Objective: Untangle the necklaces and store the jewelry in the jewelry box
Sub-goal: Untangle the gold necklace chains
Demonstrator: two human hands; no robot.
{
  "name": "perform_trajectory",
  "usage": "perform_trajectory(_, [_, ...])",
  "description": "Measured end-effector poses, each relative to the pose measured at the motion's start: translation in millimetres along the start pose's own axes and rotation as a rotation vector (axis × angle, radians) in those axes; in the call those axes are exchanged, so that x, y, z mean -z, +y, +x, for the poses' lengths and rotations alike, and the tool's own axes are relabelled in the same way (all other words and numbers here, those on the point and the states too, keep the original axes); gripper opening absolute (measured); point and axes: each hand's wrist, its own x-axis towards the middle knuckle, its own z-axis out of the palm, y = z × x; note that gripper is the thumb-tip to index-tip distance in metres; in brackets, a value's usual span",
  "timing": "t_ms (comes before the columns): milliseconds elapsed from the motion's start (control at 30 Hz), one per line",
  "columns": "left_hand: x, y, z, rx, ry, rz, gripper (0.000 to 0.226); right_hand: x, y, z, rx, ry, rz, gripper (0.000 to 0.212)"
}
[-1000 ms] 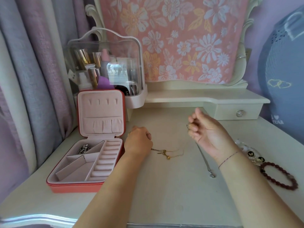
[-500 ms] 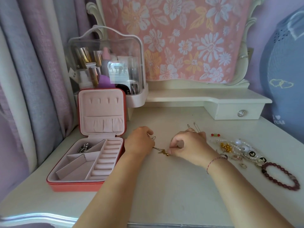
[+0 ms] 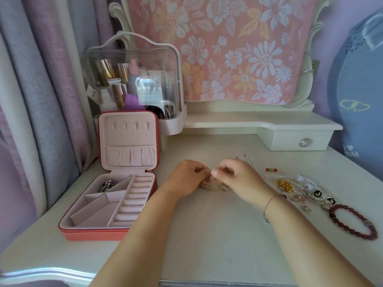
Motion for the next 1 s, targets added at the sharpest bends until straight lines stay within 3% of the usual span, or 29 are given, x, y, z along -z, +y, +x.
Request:
perform_trajectory(133, [1.8,6.8,-4.2,0.035,-0.094,-0.305,0.030,10.3,-1.3,3.6,-0.068,0.106,0.491,0.013])
perform_trajectory(300, [0.9,12.3,-6.5,0.016,-0.171,-0.297,0.019,16.5,-2.5,3.1,-0.109,0.150,0.767,0.012])
perform_trajectory(367, [0.5,14.1,-8.0,-0.028,-0.194,-0.273,0.008,18.1,-4.2,2.1,-0.103,0.153,0.794,0.011])
perform_trajectory(1000, [2.3,14.1,-6.8,-0.059,-0.077,-0.523,0.009,22.8,1.1,3.9,-0.107,0.372,0.865,0.018])
